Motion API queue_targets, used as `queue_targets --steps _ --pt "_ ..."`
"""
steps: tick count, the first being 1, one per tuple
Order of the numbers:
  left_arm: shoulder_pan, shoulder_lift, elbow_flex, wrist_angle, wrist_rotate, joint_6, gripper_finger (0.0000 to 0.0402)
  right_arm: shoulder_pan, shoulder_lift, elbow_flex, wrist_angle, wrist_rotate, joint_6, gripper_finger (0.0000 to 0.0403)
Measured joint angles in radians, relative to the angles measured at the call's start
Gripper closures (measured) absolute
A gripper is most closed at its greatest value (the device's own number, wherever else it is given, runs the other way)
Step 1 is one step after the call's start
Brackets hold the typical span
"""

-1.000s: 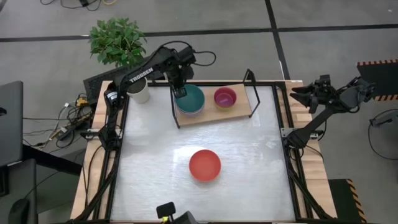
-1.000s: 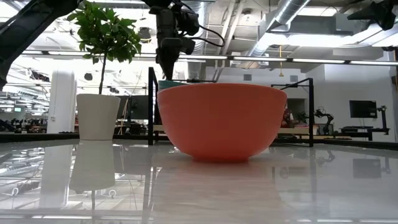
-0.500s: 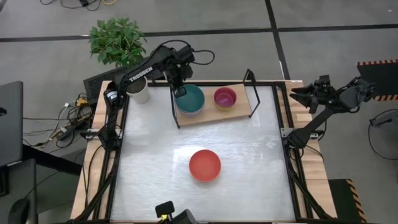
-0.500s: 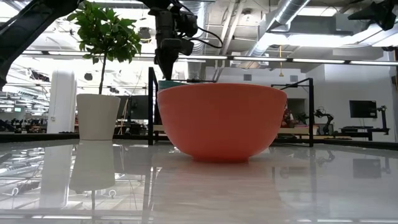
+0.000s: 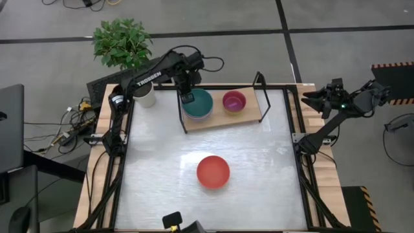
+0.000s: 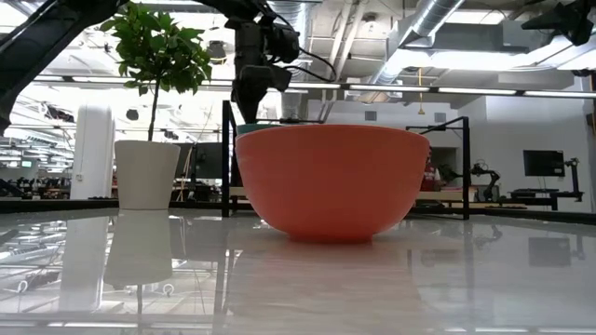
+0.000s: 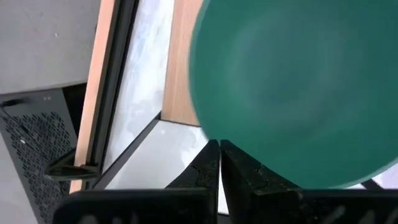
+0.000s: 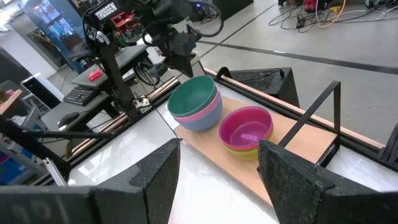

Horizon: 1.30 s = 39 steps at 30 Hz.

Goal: Place and stack bowls onto a shelf
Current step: Stack the big green bowl on top of the big pink bowl on the shelf, then stack the big orange bowl on top of the big green bowl on the shelf

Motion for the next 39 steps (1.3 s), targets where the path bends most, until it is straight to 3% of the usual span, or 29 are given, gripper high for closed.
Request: queue_targets --steps 5,11,19,26,39 --pt "-0.031 -0.004 0.079 -0.012 0.043 -0.048 0.0401 0.0 0.0 0.0 0.0 0.0 -0.002 0.0161" --pt "-0.121 -0.01 0.218 -0.012 0.367 -0.121 0.0395 0.0 0.0 0.0 -0.001 0.0 -0.002 0.0161" --pt "-0.39 -0.005 0.193 0.011 0.414 -0.158 0.0325 0.0 0.0 0.0 -0.001 0.0 -0.002 0.0161" --pt "-0.6 -0.001 0.177 0.105 0.296 -0.359 0.0273 0.0 0.0 0.0 -0.001 0.001 -0.005 0.0161" --pt "-0.838 -0.002 0.111 0.166 0.068 -0.62 0.0269 0.0 0.0 0.0 -0.001 0.002 -0.055 0.0161"
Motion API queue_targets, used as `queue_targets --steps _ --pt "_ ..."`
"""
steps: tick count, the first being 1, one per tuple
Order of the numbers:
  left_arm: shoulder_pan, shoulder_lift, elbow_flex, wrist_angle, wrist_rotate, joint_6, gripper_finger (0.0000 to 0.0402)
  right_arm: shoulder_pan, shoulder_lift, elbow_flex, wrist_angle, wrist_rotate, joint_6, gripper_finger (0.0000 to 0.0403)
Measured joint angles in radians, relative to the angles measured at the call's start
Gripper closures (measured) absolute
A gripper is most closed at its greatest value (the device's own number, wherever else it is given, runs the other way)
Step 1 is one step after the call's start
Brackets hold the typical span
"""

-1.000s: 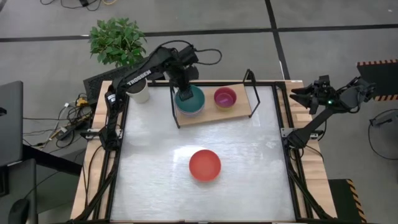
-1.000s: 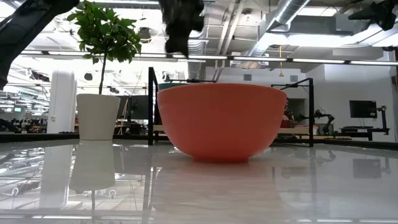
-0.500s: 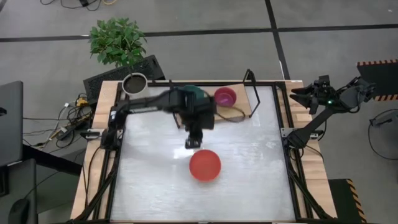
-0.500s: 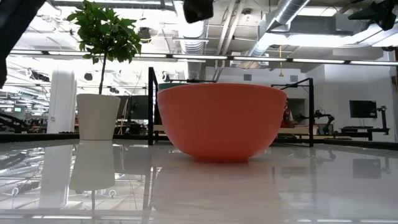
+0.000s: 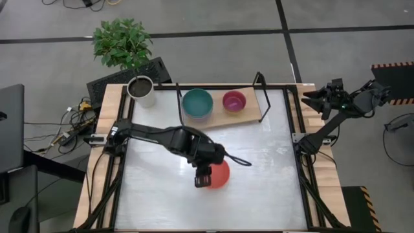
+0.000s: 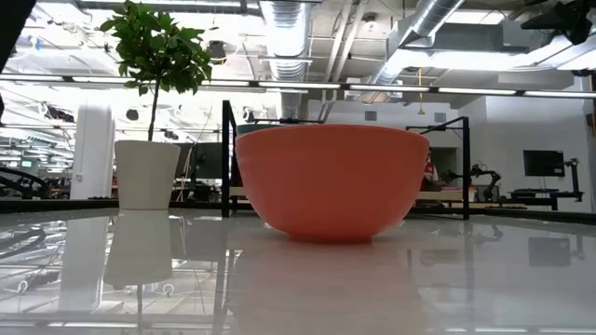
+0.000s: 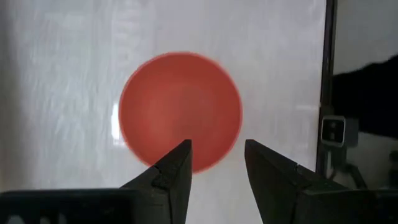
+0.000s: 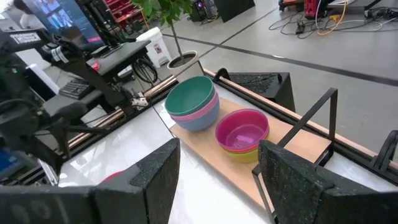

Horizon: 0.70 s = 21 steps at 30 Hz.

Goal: Place and stack bowls onto a shelf
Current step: Stack the big orange bowl on top of the big green bowl on the shelf

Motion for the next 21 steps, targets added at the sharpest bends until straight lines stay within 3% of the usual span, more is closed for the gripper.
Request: queue_targets --steps 11,21 --pt "-0.07 0.0 -0.003 0.076 -0.124 -0.108 0.0269 0.0 0.0 0.0 0.0 0.0 0.007 0.0161" --pt "-0.094 0.0 -0.003 0.11 -0.138 -0.132 0.0269 0.0 0.0 0.0 -0.007 0.0 0.007 0.0161"
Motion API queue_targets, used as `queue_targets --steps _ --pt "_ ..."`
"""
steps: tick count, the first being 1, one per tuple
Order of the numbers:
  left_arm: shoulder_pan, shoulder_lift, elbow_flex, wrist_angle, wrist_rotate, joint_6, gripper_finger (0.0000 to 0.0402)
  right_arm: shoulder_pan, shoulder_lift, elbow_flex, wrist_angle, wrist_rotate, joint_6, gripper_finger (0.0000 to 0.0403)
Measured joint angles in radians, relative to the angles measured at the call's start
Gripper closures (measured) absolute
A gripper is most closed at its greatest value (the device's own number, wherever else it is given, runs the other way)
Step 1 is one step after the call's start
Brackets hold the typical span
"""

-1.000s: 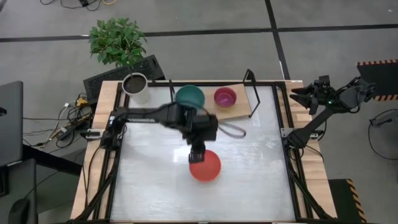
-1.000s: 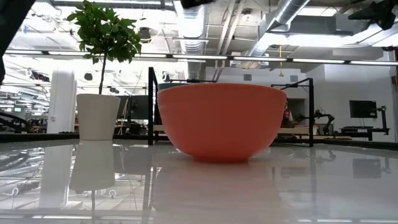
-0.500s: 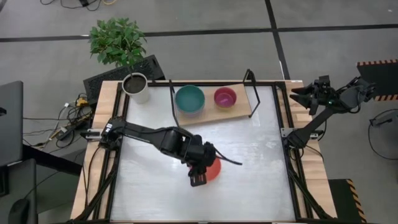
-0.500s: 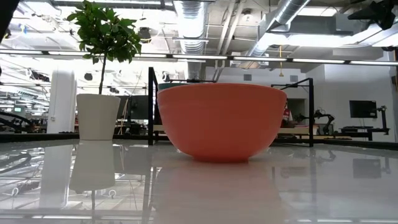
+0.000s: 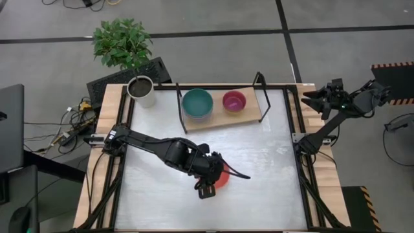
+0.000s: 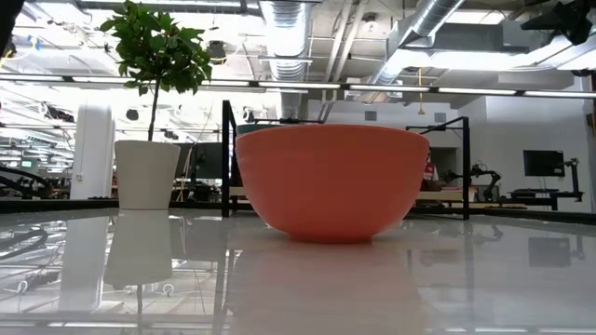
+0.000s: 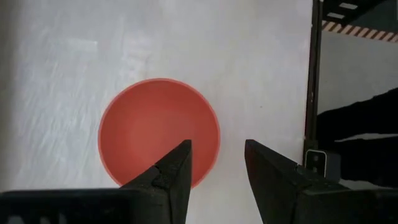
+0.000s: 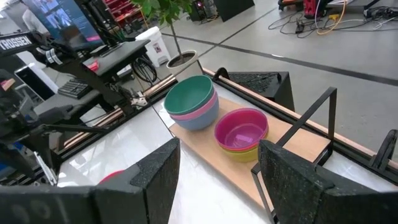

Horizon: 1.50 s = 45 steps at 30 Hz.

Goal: Place and stack bowls onto a shelf
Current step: Stack the big orange bowl on top of the big green bowl on the shelf

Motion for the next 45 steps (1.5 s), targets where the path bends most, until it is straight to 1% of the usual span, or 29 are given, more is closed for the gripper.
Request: queue_targets --steps 6,16,28,32,33,35,37,39,42,43,45 --pt "-0.001 0.0 0.0 -0.009 -0.036 0.006 0.0269 0.0 0.0 0.0 0.0 0.001 -0.007 0.0161" --pt "0.036 -0.014 0.0 -0.092 -0.078 0.104 0.0269 0.0 0.0 0.0 0.0 0.001 -0.007 0.0161" --pt "0.07 -0.059 0.001 -0.188 -0.095 0.225 0.0269 0.0 0.0 0.0 -0.002 0.002 -0.006 0.0161" --pt "0.085 -0.065 -0.004 -0.197 -0.068 0.248 0.0269 0.0 0.0 0.0 -0.001 0.002 -0.006 0.0161" --pt "0.087 -0.075 -0.022 -0.188 -0.065 0.246 0.0269 0.0 0.0 0.0 -0.002 0.003 -0.006 0.0161" --pt "0.088 -0.113 -0.098 -0.142 -0.054 0.228 0.0269 0.0 0.0 0.0 -0.006 0.003 -0.006 0.0161" --pt "0.088 -0.172 -0.218 -0.035 -0.041 0.203 0.0269 0.0 0.0 0.0 -0.016 0.003 -0.004 0.0161" --pt "0.088 -0.254 -0.378 0.112 -0.026 0.17 0.0269 0.0 0.0 0.0 -0.022 0.004 0.002 0.0161" --pt "0.089 -0.393 -0.649 0.373 0.013 0.104 0.0269 0.0 0.0 0.0 -0.022 0.005 0.002 0.0161" --pt "0.089 -0.437 -0.735 0.435 0.011 0.079 0.0269 0.0 0.0 0.0 -0.022 0.005 0.002 0.0161" --pt "0.089 -0.519 -0.885 0.517 -0.031 -0.002 0.0269 0.0 0.0 0.0 -0.022 0.006 0.003 0.0161"
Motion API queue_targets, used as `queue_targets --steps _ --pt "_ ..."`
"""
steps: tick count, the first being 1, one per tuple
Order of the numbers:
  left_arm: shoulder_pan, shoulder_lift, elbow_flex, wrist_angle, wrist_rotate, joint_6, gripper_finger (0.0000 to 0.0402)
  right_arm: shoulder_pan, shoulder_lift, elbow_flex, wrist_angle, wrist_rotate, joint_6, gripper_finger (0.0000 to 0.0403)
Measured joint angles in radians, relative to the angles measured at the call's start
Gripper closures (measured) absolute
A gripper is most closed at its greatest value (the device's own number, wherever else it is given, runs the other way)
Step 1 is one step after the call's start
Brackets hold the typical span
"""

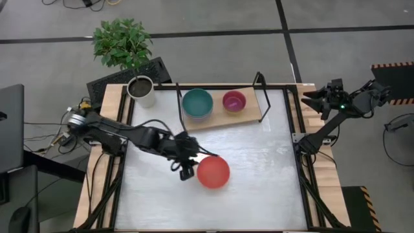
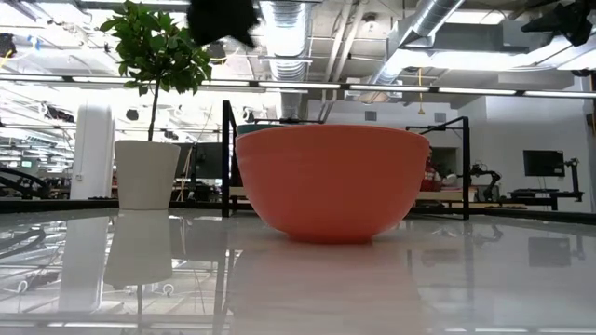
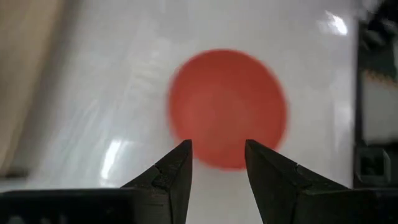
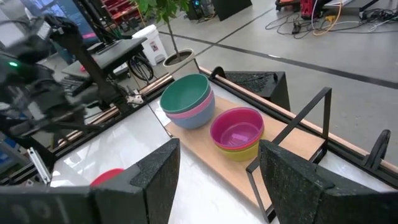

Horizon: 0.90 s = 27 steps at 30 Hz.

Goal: Place and stack bowls onto a shelf
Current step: Stack the big orange bowl on top of the big green bowl on the shelf

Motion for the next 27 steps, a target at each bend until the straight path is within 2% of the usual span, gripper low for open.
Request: queue_targets --steps 3,8,11,19,23,27 --pt "0.012 -0.103 -0.155 0.082 -0.075 -0.149 0.0268 0.0 0.0 0.0 0.0 0.002 0.006 0.0161" --pt "0.014 -0.173 -0.291 0.199 -0.095 -0.258 0.0248 0.0 0.0 0.0 0.0 0.028 0.009 0.0161" --pt "0.006 -0.149 -0.299 0.247 -0.108 -0.328 0.0228 0.0 0.0 0.0 0.0 0.029 0.009 0.0161" --pt "-0.003 -0.014 -0.298 0.447 -0.129 -0.313 0.0192 0.0 0.0 0.0 0.0 0.016 0.009 0.0161" --pt "0.01 0.049 -0.293 0.446 -0.183 -0.3 0.018 0.0 0.0 0.0 -0.001 -0.003 0.009 0.0161" --pt "0.034 0.116 -0.256 0.449 -0.16 -0.293 0.0172 0.0 0.0 0.0 -0.013 -0.028 0.008 0.0161"
